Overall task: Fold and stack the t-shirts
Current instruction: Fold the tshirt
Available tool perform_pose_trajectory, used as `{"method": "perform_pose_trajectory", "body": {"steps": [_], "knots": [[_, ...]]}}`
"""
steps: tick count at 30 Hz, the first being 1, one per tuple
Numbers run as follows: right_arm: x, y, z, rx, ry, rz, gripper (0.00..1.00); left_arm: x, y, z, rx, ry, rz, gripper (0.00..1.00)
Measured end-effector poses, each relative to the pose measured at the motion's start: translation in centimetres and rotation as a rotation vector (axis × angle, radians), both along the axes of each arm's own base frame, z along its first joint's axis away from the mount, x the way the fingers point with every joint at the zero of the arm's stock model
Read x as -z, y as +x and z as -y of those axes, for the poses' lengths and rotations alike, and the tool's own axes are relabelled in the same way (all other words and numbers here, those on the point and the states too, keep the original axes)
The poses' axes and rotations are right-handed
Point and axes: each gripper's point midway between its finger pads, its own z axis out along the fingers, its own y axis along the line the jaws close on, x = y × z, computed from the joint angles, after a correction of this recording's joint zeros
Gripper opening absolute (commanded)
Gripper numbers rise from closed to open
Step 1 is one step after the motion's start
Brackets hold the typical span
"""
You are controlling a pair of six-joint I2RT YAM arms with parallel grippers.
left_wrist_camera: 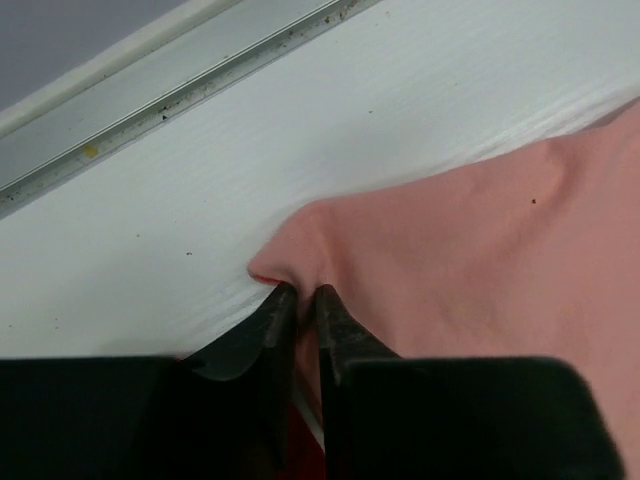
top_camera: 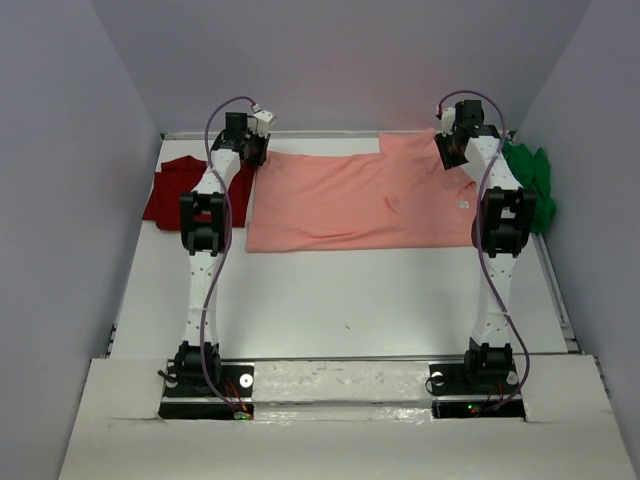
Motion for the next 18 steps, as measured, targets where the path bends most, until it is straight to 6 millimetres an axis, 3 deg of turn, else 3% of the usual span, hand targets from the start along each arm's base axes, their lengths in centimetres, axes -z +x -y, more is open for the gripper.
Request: {"method": "perform_pose_trajectory", "body": {"steps": [1,3,10,18], "knots": [[0.0,0.0,0.0,0.0,-0.001,0.0,0.42,0.0,0.0,0.2,0.007,0.005,0.001,0.07],[0.0,0.0,0.1,0.004,-0.005,0.0,0.41,0.1,-0.1,0.5,0.017,0.013,0.002,0.01],[-0.6,0.8,0.4,0.032,-0.009,0.042,0.45,0.2,0.0,1.4,0.032,0.045,0.023,0.0],[-3.5,3.7,0.3,0.033,0.0,0.176,0.46,0.2,0.0,1.1,0.025,0.081,0.047,0.0]]}}
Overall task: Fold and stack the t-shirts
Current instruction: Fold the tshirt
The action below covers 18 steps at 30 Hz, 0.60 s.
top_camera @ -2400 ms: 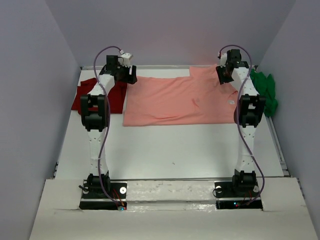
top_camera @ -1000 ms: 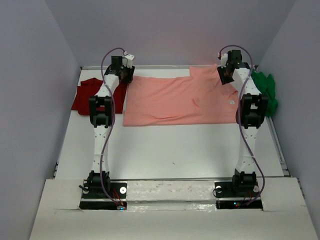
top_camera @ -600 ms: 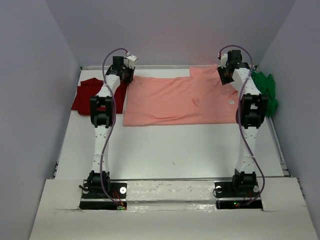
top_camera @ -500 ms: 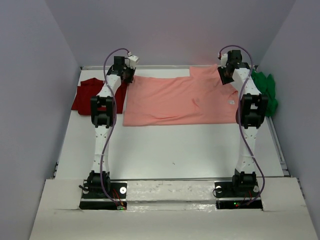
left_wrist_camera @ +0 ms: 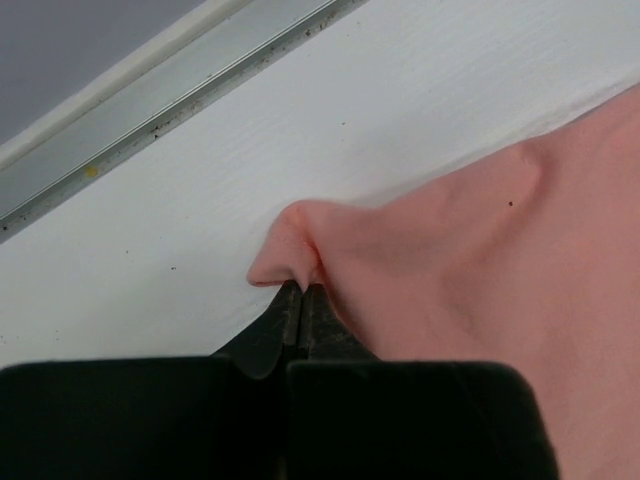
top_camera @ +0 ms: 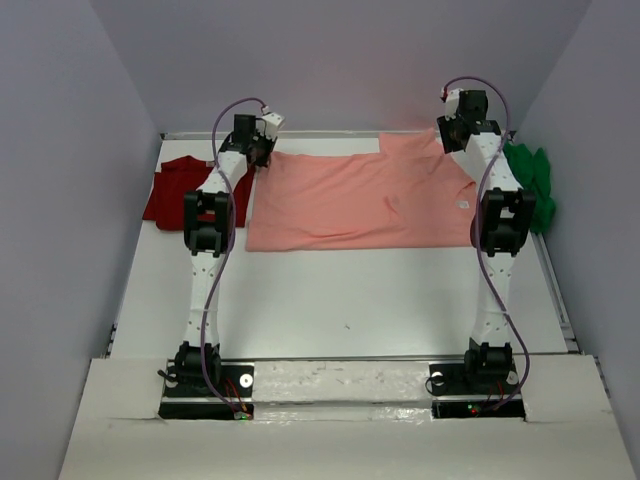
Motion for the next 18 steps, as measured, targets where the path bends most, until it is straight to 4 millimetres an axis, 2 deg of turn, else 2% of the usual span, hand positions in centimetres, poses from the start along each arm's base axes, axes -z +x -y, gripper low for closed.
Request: {"method": "perform_pose_trajectory", "body": {"steps": [2,5,7,12,14,18], "knots": [[-0.6,1.0,-0.1,-0.006,0.004,0.038,0.47,0.0,-0.2,-0.2,-0.006,0.011,-0.002,0.0],[0.1,1.7,-0.2,-0.01,0.006,0.052,0.47,0.0,-0.6,-0.4,-0.01,0.02,-0.01,0.0],[1.5,2.1,-0.2,-0.013,0.009,0.043,0.47,0.0,-1.0,-0.6,-0.012,0.026,-0.019,0.0],[6.3,1.9,-0.3,-0.017,0.014,-0.033,0.47,0.0,-2.0,-1.0,-0.016,0.047,-0.038,0.0],[7.5,2.0,-0.3,-0.019,0.01,-0.043,0.47,0.0,-2.3,-1.1,-0.016,0.054,-0.043,0.0],[6.8,2.5,-0.1,-0.023,-0.005,-0.019,0.47,0.0,-2.7,-1.3,-0.017,0.062,-0.054,0.0]]}}
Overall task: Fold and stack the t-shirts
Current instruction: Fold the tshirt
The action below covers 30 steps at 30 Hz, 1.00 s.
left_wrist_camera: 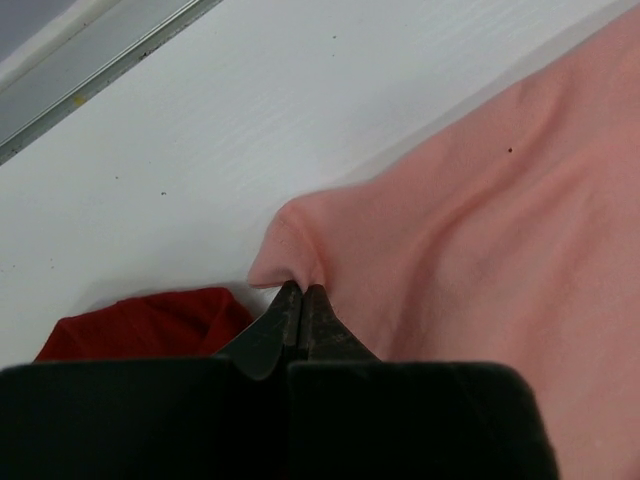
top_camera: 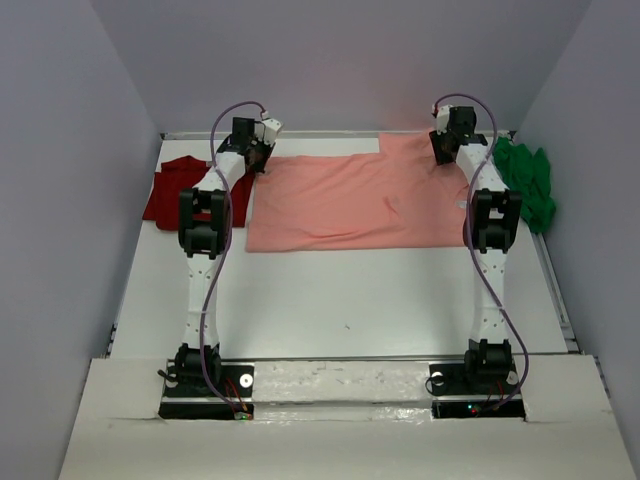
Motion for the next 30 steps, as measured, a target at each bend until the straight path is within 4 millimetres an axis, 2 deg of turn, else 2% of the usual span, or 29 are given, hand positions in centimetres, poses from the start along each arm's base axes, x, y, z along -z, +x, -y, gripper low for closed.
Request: {"method": "perform_pose_trajectory", "body": {"steps": [12,27,28,29,30], "knots": [[0.5,1.5,0.9,0.0,-0.059,0.042,0.45,0.0,-0.5,-0.1,0.001,0.004,-0.017,0.0],[0.8,2.1,1.0,-0.033,-0.093,0.054,0.17,0.0,-0.8,-0.1,0.007,0.01,-0.027,0.0],[0.9,2.1,1.0,-0.036,-0.095,0.053,0.13,0.0,-0.9,-0.1,0.008,0.01,-0.03,0.0],[0.9,2.1,1.0,-0.037,-0.096,0.053,0.03,0.0,-1.0,-0.1,0.009,0.011,-0.033,0.0],[0.9,2.1,1.0,-0.041,-0.101,0.052,0.0,0.0,-1.0,-0.1,0.01,0.012,-0.034,0.0]]}}
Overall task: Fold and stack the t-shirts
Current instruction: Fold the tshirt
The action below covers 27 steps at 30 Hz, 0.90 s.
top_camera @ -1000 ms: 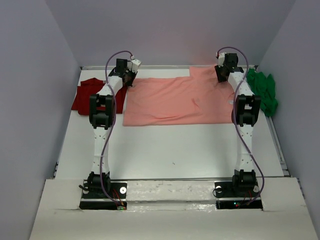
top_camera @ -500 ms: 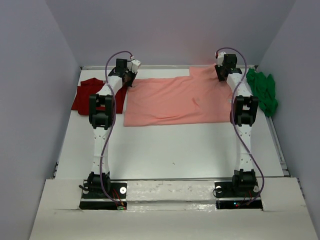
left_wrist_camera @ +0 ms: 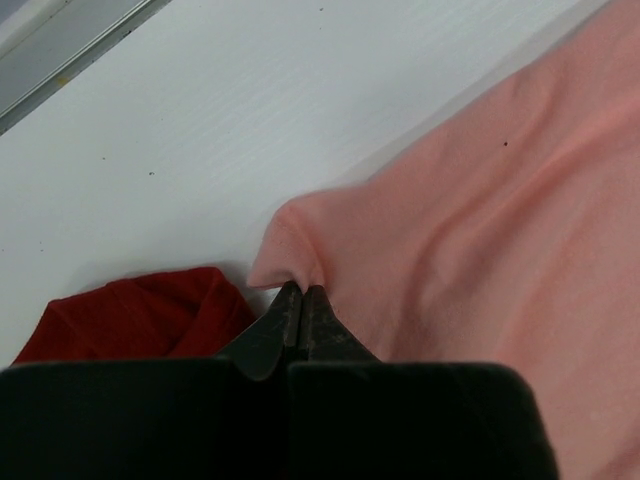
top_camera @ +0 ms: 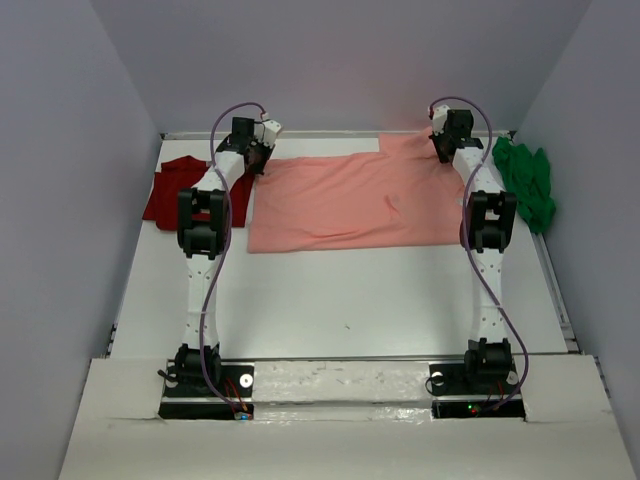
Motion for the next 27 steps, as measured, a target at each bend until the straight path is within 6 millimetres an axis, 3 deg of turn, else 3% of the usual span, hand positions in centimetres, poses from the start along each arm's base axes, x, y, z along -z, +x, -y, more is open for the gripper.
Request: {"method": "perform_pose_trajectory", "body": {"steps": [9,16,27], "knots": [[0.0,0.0,0.4,0.0,-0.032,-0.003,0.0,0.0,-0.5,-0.1,0.0,0.006,-0.003,0.0],[-0.1,0.4,0.8,0.004,-0.065,0.023,0.0,-0.4,0.3,-0.3,-0.017,0.013,0.036,0.0],[-0.1,0.9,1.2,-0.004,-0.101,0.048,0.0,-1.5,1.1,1.7,0.0,0.009,0.09,0.0]]}}
